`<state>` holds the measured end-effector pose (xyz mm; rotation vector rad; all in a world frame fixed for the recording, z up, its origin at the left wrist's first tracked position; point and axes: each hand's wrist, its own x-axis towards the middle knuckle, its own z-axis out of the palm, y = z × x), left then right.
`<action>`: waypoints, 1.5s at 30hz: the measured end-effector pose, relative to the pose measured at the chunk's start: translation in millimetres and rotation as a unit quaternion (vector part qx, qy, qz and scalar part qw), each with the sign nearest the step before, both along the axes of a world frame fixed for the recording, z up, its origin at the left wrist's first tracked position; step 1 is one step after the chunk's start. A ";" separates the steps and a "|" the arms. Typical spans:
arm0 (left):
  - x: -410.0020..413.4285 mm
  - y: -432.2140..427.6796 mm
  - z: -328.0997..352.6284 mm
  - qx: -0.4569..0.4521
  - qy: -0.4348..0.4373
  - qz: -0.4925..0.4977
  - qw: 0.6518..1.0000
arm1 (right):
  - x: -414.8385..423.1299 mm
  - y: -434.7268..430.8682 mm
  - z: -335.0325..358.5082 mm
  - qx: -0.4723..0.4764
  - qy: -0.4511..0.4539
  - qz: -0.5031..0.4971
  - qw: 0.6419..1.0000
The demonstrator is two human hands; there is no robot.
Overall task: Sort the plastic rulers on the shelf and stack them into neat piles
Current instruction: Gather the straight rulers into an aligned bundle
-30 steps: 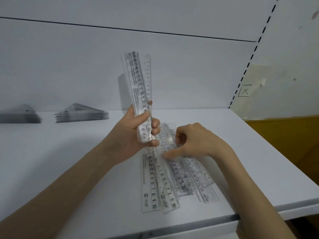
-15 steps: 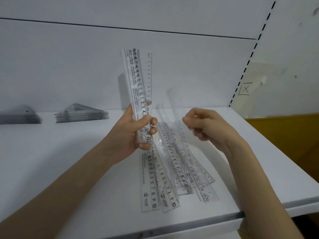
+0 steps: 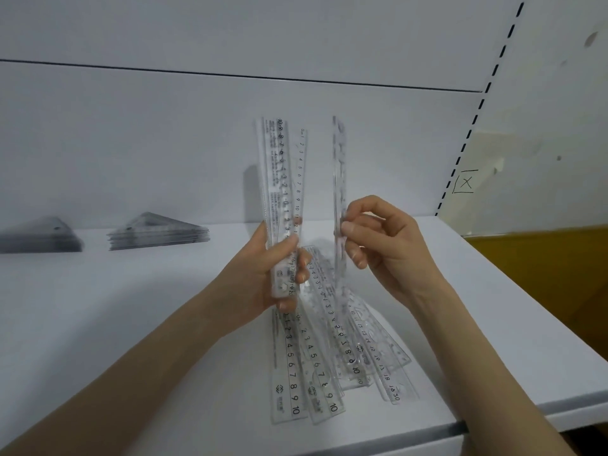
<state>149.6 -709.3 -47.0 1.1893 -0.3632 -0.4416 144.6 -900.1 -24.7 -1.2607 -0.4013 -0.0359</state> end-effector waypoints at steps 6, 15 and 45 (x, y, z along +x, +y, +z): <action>-4.4 -6.2 2.2 0.024 0.047 -0.053 0.997 | 4.3 13.0 -6.5 -0.042 0.008 -0.078 0.996; -3.4 -6.1 -2.1 0.009 0.043 -0.067 0.997 | 5.1 23.7 -8.6 -0.084 -0.043 -0.112 0.989; 8.3 6.6 0.5 -0.029 0.046 -0.001 0.998 | 10.2 9.2 -17.6 -0.635 0.034 -0.128 0.761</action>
